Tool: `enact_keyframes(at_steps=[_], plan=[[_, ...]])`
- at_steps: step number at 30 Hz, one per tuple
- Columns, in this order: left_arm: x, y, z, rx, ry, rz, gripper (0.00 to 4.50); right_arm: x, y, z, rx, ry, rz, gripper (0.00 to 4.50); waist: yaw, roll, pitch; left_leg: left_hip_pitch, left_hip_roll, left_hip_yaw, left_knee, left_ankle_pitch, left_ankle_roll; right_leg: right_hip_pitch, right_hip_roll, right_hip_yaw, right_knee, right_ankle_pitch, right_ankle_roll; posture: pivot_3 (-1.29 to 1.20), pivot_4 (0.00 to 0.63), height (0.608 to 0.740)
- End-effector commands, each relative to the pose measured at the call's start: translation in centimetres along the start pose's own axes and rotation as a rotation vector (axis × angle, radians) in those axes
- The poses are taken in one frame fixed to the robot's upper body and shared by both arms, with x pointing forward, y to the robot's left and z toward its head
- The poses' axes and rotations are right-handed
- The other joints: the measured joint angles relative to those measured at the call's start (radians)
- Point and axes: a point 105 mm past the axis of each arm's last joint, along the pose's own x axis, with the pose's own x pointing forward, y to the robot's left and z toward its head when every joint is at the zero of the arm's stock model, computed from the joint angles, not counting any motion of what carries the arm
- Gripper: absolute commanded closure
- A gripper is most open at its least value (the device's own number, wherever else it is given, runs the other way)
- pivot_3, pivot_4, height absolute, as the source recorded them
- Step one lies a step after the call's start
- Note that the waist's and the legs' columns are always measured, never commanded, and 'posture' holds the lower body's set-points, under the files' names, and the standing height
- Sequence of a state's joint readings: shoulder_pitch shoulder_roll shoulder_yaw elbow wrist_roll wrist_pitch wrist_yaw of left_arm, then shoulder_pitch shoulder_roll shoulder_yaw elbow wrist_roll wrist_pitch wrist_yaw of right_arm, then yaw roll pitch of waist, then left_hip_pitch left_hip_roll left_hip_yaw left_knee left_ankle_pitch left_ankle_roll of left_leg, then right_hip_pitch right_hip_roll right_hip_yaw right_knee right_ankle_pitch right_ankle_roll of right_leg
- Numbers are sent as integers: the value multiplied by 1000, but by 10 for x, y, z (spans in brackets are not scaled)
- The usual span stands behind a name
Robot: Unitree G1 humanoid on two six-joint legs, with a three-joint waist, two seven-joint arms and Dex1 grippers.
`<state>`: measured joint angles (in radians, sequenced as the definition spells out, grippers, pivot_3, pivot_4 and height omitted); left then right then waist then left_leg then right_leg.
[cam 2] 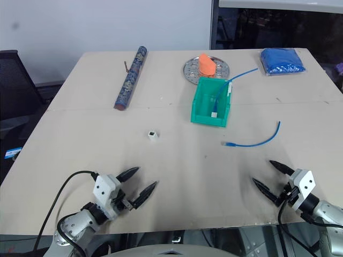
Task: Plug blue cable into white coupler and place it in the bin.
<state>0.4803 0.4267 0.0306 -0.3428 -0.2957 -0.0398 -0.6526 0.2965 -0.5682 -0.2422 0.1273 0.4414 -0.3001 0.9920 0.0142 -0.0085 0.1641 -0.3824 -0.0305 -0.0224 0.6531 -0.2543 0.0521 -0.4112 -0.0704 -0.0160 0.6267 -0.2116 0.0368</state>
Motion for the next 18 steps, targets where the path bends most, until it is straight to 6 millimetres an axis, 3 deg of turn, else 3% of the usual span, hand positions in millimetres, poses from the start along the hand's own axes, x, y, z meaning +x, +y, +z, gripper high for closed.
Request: enact_keyframes(at_steps=[1, 18], plan=[[-3, -2, -13, -30, 50, 6, 0, -4, -5, 2, -16, 7, -13, 27, 0, 0, 0, 0, 0, 0, 0, 0, 0, 0, 0, 0, 0, 0, 0, 0, 150, 740], [1, -3, -3, -56, 26, -8, 0, 0, -7, 2, -33, 10, 8, 27, 0, 0, 0, 0, 0, 0, 0, 0, 0, 0, 0, 0, 0, 0, 0, 0, 150, 740]])
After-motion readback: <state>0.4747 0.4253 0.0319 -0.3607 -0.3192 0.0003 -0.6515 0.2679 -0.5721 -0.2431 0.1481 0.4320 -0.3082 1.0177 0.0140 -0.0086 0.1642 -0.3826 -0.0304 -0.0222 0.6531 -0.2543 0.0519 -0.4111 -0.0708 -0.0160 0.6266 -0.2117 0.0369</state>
